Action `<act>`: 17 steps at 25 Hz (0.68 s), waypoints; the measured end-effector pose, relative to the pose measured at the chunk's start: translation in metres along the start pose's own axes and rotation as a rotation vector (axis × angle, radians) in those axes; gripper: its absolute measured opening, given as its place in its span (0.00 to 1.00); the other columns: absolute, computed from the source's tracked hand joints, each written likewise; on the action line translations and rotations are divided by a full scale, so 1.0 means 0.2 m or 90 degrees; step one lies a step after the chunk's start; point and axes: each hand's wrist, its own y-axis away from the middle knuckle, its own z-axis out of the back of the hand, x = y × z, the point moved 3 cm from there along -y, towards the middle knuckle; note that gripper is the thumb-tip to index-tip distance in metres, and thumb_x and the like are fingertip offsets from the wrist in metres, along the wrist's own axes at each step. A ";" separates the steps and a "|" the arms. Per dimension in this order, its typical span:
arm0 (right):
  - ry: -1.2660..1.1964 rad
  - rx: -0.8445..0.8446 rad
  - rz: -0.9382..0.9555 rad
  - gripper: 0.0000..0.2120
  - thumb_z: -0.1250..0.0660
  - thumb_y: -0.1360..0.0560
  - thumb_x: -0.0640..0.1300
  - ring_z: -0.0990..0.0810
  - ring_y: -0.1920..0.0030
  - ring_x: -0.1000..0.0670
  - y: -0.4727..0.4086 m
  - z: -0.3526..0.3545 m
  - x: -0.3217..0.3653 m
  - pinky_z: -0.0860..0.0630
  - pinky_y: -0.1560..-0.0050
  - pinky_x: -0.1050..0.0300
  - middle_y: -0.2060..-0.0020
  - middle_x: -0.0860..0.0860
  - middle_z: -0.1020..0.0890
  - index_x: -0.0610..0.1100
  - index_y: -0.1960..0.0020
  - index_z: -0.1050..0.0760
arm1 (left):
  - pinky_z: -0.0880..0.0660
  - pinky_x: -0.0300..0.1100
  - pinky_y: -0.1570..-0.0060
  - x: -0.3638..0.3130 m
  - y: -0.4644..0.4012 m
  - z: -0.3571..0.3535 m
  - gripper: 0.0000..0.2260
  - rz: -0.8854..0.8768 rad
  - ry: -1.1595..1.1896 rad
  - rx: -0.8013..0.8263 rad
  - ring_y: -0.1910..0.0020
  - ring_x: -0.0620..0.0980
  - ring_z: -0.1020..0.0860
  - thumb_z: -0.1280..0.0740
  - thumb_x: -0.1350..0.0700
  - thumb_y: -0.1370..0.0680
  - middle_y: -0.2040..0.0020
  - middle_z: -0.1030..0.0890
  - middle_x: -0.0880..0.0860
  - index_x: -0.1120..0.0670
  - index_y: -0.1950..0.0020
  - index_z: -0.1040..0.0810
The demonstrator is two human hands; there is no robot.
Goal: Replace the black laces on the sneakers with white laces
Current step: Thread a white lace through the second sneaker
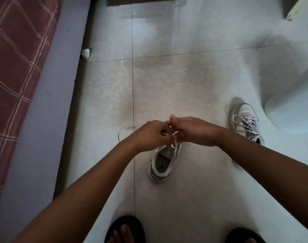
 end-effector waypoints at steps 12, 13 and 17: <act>0.040 -0.062 -0.175 0.18 0.31 0.33 0.55 0.40 0.77 0.55 0.46 0.46 -0.10 0.39 0.77 0.63 0.72 0.49 0.29 0.42 0.52 0.18 | 0.29 0.39 0.62 0.19 -0.04 -0.50 0.08 0.580 0.748 -0.104 0.63 0.51 0.27 0.39 0.58 0.20 0.56 0.24 0.56 0.63 0.51 0.25; 0.049 -0.053 -0.187 0.18 0.31 0.33 0.54 0.40 0.77 0.55 0.47 0.45 -0.11 0.40 0.78 0.63 0.72 0.49 0.29 0.42 0.51 0.18 | 0.28 0.40 0.59 0.20 -0.08 -0.52 0.08 0.577 0.769 -0.133 0.60 0.52 0.25 0.39 0.59 0.21 0.55 0.23 0.57 0.62 0.50 0.24; -0.012 -0.159 -0.139 0.09 0.34 0.25 0.45 0.42 0.79 0.56 0.35 0.30 -0.18 0.44 0.80 0.66 0.74 0.48 0.29 0.41 0.50 0.20 | 0.31 0.49 0.35 0.23 -0.13 -0.59 0.16 0.496 0.693 -0.286 0.39 0.55 0.25 0.33 0.54 0.23 0.36 0.24 0.55 0.59 0.37 0.25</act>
